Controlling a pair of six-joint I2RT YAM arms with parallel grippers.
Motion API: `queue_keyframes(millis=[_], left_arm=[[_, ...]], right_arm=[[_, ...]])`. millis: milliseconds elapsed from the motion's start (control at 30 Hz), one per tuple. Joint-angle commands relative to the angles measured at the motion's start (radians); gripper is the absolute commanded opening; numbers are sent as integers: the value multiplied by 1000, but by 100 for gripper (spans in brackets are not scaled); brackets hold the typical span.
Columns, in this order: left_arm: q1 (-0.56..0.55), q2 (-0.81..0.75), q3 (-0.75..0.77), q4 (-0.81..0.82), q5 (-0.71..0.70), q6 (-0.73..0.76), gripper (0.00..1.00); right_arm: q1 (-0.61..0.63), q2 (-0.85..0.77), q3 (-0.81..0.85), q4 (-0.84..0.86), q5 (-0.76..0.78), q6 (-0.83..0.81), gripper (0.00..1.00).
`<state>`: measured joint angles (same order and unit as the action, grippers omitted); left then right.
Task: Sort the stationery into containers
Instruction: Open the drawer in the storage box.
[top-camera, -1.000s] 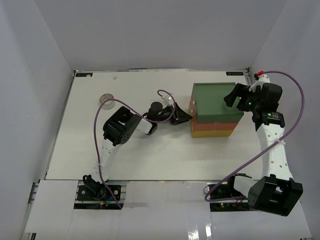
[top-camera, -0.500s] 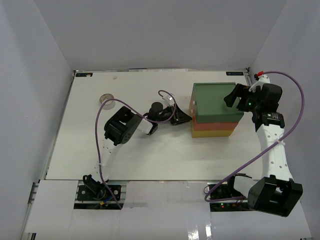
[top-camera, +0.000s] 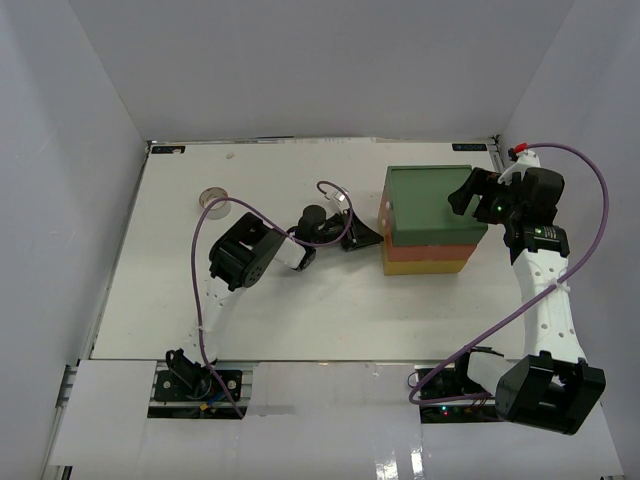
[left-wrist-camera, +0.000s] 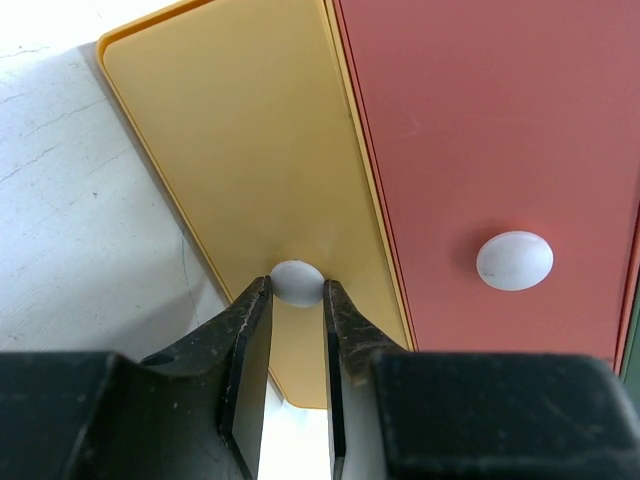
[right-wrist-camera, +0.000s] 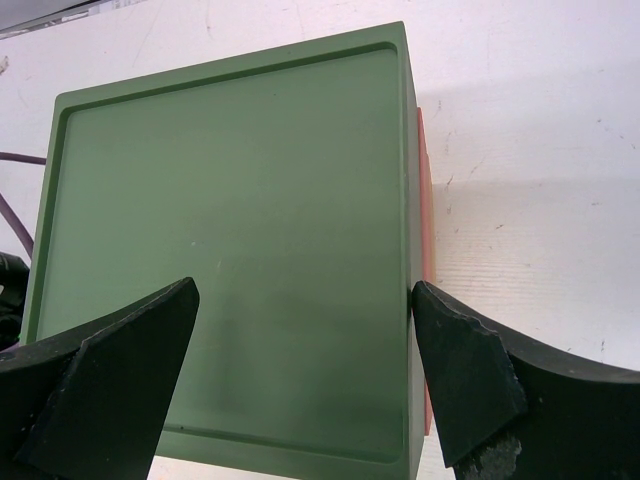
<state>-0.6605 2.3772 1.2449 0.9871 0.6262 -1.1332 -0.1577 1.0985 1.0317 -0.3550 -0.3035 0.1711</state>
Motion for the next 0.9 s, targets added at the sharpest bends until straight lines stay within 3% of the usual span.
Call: queue_keyframes(millis=[0,867], left_arm=[[-11,-47,-4,36,6,24,14],[105,-342,-349,-97,49,107,12]], right_arm=[[1,-25,-5,27,-16,-5,93],[1,-34,-12,24,53,4,93]])
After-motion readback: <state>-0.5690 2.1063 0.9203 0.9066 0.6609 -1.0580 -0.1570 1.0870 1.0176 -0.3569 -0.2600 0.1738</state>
